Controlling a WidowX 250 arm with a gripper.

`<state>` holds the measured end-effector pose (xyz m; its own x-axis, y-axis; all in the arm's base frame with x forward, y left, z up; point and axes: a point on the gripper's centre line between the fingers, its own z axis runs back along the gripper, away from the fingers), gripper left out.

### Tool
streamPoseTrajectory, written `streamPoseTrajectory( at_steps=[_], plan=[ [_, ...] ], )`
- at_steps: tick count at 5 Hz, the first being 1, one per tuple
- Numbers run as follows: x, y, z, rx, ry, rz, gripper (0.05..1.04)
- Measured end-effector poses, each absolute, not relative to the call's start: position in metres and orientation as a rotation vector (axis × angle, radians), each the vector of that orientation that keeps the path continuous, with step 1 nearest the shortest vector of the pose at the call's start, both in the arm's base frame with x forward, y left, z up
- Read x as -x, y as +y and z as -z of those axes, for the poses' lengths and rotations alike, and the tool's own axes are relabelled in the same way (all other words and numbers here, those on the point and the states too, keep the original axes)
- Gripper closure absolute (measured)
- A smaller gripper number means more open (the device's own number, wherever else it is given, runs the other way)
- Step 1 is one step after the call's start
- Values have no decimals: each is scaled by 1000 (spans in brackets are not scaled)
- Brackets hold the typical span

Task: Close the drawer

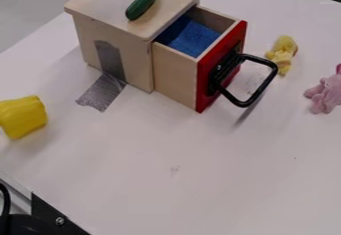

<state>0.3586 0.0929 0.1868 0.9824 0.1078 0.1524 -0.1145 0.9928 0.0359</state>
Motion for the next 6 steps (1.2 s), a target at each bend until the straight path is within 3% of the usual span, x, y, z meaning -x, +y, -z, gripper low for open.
streamPoseTrajectory(
  at_steps=[1, 4, 6],
  plan=[
    [-358, 92, -174, -35, -112, -113, 85],
    [-361, -38, -134, -17, -92, 60, 85],
    [-356, -68, -92, -49, -16, 96, 85]
  ],
)
